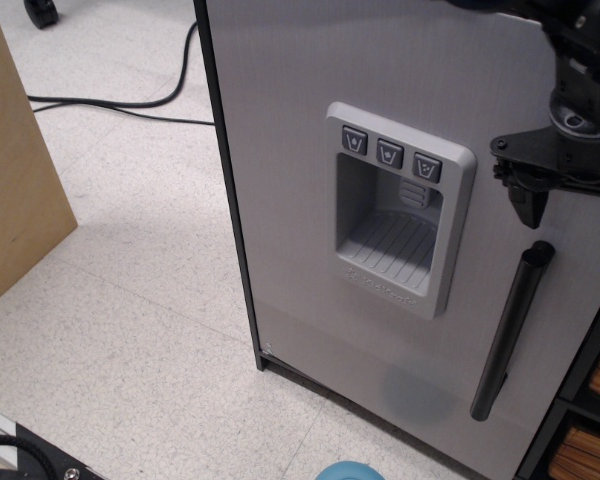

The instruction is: Close fridge

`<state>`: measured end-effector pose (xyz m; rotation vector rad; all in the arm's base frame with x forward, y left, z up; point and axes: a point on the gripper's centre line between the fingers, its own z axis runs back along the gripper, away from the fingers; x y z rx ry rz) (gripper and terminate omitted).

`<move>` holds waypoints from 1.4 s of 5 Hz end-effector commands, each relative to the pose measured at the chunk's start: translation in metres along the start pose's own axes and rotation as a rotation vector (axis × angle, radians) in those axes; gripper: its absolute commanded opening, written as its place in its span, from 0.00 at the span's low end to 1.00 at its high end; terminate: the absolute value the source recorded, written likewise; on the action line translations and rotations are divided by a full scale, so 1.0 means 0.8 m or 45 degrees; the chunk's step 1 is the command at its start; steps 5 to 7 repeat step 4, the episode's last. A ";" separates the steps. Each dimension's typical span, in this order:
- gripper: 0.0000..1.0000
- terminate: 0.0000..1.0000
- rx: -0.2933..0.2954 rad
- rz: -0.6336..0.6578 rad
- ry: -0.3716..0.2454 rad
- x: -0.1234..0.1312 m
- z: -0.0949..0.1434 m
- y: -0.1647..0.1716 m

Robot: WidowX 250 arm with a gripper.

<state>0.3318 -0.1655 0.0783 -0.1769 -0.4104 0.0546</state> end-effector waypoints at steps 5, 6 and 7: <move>1.00 1.00 0.004 0.030 -0.120 0.034 0.010 -0.010; 1.00 1.00 0.004 0.030 -0.120 0.034 0.010 -0.010; 1.00 1.00 0.004 0.030 -0.120 0.034 0.010 -0.010</move>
